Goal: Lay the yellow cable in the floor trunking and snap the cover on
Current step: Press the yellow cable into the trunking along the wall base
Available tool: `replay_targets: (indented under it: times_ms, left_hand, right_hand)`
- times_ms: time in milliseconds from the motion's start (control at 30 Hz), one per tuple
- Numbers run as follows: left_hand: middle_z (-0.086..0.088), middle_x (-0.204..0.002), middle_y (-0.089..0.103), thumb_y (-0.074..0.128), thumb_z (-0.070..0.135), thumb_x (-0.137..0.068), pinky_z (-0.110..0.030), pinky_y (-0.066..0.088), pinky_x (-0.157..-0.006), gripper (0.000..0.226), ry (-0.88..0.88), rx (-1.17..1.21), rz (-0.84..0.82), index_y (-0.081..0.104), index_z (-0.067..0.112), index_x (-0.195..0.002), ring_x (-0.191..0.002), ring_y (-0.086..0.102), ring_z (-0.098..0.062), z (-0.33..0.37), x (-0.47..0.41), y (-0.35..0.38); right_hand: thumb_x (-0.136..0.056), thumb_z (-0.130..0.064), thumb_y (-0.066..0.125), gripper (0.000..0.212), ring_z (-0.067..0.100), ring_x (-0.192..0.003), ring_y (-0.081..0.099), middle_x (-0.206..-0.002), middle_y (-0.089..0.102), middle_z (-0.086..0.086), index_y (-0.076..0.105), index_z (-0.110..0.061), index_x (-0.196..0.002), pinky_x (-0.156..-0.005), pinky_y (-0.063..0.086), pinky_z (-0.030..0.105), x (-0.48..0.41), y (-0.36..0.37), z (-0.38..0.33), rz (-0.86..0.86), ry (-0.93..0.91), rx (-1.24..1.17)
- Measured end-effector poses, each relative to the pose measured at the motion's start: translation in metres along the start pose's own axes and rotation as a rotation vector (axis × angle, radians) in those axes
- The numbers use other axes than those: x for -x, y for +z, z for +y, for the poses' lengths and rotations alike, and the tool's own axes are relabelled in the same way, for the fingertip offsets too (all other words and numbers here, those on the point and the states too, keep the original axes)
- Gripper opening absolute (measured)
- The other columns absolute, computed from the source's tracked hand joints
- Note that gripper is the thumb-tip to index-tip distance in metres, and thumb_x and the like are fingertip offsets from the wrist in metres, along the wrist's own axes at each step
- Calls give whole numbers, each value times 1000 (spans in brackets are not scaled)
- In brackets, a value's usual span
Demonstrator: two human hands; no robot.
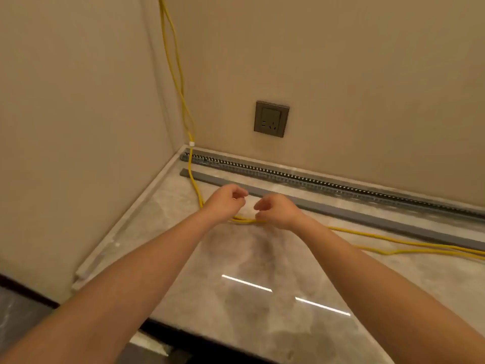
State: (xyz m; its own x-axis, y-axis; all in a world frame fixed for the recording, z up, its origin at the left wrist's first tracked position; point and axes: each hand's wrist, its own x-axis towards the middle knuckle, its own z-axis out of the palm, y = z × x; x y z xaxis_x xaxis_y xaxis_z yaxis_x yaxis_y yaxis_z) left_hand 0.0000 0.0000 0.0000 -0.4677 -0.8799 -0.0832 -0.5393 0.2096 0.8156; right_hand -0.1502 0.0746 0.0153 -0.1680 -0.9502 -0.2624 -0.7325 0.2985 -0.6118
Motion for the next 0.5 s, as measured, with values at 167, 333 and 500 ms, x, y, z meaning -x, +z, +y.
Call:
replay_targets:
  times_ms: [167, 333, 500]
  left_hand:
    - [-2, -109, 68, 60, 10, -89, -32, 52, -92, 22, -18, -76, -34, 67, 17, -109, -102, 63, -15, -12, -8, -1]
    - [-8, -112, 68, 55, 5, -92, -38, 51, -96, 25, -16, -77, -126, 65, 14, -113, -107, 63, -20, -28, -15, -14]
    - [-6, -113, 69, 51, 18, -97, -39, 52, -94, 22, 34, -141, -250, 65, 17, -115, -103, 65, -19, -37, -22, -27]
  right_hand:
    - [-76, -26, 72, 38, 12, -95, 62, -112, 69, -1, 69, -22, -114, -82, 50, 28, -17, 18, -4, -30, 21, 106]
    - [-73, -29, 72, 28, 19, -93, 62, -101, 66, -4, 70, -29, -101, -80, 55, 37, -28, 39, -15, 29, 52, 304]
    - [-70, -50, 61, 32, 21, -73, 57, -79, 61, -1, 68, -20, -79, -60, 42, 28, -37, 39, -25, 9, 21, 529]
